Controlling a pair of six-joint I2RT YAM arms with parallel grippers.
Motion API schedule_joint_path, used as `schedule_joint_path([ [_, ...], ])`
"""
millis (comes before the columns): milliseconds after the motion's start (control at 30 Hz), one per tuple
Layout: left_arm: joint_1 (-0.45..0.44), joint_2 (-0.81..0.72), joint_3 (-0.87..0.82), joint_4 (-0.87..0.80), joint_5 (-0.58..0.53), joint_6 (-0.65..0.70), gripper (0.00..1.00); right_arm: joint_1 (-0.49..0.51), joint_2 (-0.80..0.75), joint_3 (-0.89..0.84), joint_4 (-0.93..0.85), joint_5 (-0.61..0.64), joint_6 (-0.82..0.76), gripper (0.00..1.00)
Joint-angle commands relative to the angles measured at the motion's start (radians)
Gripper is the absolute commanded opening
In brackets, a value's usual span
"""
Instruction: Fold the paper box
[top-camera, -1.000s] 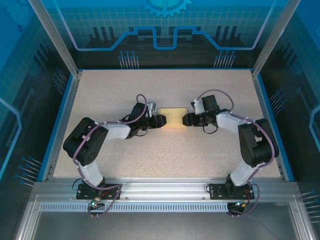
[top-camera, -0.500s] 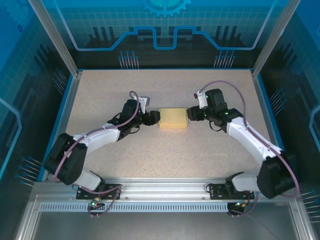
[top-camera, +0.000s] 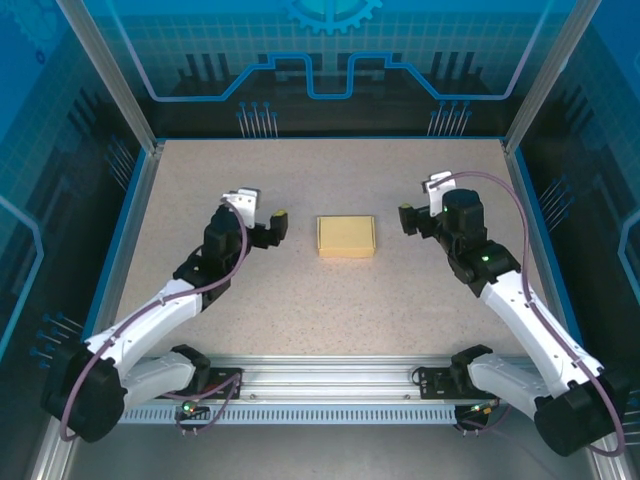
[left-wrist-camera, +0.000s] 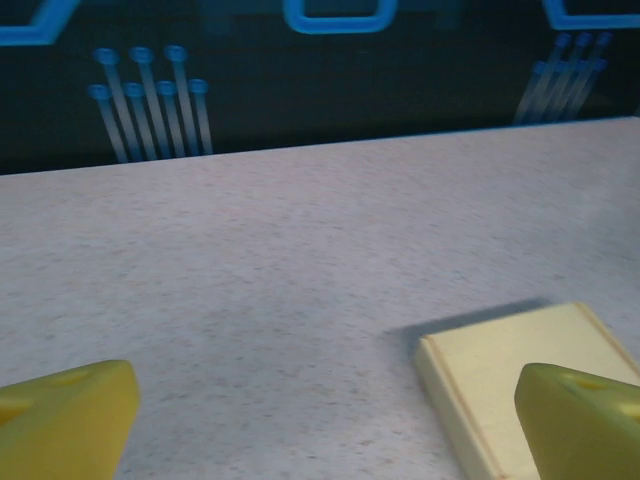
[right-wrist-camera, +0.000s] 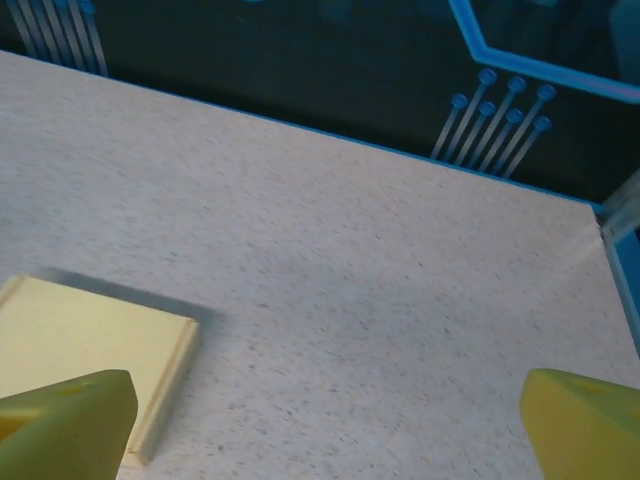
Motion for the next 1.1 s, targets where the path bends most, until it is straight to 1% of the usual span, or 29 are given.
schedule_joint_path([
  [0, 0.044, -0.023, -0.057, 0.086, -0.104, 0.028, 0.99, -0.058, 0.022, -0.056, 0.044, 0.078, 0.052, 1.00],
  [133, 0.093, 0.017, -0.090, 0.113, -0.144, 0.036, 0.99, -0.120, 0.085, -0.092, 0.079, 0.109, 0.100, 1.00],
  [233, 0.117, 0.064, -0.127, 0.189, -0.167, 0.080, 0.99, -0.135, 0.139, -0.124, 0.142, 0.133, 0.087, 1.00],
  [333, 0.146, 0.129, -0.164, 0.284, -0.161, 0.117, 0.99, -0.141, 0.189, -0.162, 0.227, 0.140, 0.064, 1.00],
  [433, 0.170, 0.204, -0.188, 0.373, -0.132, 0.129, 0.99, -0.153, 0.238, -0.204, 0.316, 0.119, 0.070, 1.00],
  [633, 0.201, 0.323, -0.199, 0.452, -0.069, 0.125, 0.99, -0.160, 0.306, -0.254, 0.446, 0.082, 0.053, 1.00],
  [700, 0.209, 0.336, -0.185, 0.437, -0.056, 0.125, 0.99, -0.160, 0.319, -0.270, 0.490, 0.067, 0.045, 1.00],
  [767, 0.222, 0.351, -0.185, 0.474, -0.041, 0.125, 0.99, -0.160, 0.327, -0.292, 0.544, 0.050, 0.041, 1.00],
  [800, 0.229, 0.355, -0.177, 0.461, -0.036, 0.126, 0.99, -0.159, 0.330, -0.302, 0.575, 0.046, 0.040, 1.00],
  [933, 0.255, 0.370, -0.167, 0.465, -0.007, 0.130, 0.99, -0.160, 0.351, -0.328, 0.640, 0.031, 0.038, 1.00],
  [1000, 0.267, 0.372, -0.179, 0.498, 0.003, 0.135, 0.99, -0.160, 0.363, -0.349, 0.688, 0.025, 0.035, 1.00],
  [1067, 0.287, 0.390, -0.210, 0.599, 0.022, 0.137, 0.99, -0.160, 0.367, -0.355, 0.702, 0.014, 0.032, 1.00],
])
